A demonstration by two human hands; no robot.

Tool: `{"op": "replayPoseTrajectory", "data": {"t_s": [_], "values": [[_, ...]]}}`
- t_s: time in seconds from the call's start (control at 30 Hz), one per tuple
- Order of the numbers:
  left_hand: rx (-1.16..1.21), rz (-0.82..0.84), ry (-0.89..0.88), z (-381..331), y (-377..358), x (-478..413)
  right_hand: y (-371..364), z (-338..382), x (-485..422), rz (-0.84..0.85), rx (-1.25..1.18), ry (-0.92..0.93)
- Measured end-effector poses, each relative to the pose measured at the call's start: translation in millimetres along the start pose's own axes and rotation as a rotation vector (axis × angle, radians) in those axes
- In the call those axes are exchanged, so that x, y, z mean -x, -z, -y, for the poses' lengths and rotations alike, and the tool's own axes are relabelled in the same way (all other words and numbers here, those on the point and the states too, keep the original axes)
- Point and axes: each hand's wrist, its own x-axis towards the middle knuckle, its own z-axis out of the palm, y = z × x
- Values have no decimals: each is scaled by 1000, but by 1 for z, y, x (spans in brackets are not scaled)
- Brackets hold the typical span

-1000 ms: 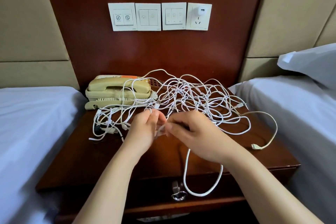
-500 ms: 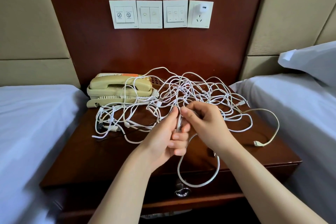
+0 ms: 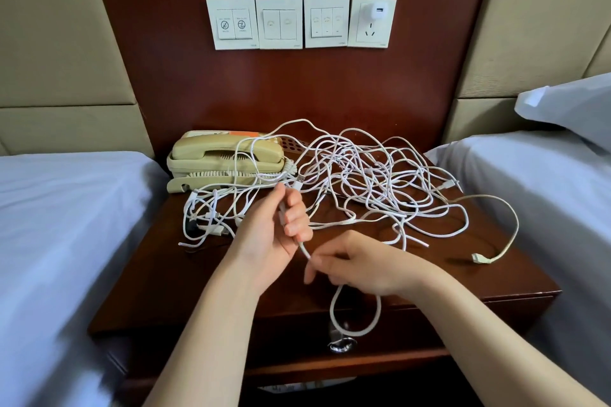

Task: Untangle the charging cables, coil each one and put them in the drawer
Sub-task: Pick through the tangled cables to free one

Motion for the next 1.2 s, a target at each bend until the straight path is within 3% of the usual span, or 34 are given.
{"op": "replayPoseTrajectory", "data": {"t_s": [0.23,0.4,0.47,0.63,0.87,1.03,1.2], "values": [[-199,-170,-161,1,8,-9,-1,25,8,-32,170,175],[-719,-171,-197,11,13,-11,2,19,2,-279,79,231],[-797,-143,-158,16,8,-10,5,13,-2,-357,-3,260],[-650,-26,-5,28,-10,-5,9,2,-5,-481,-181,259],[-507,143,159,31,-20,4,18,-17,-10,-613,-203,221],[-420,206,239,28,-18,9,19,-23,-10,-573,-244,182],[-300,211,194,25,-19,11,11,-28,-13,-492,-302,109]]}}
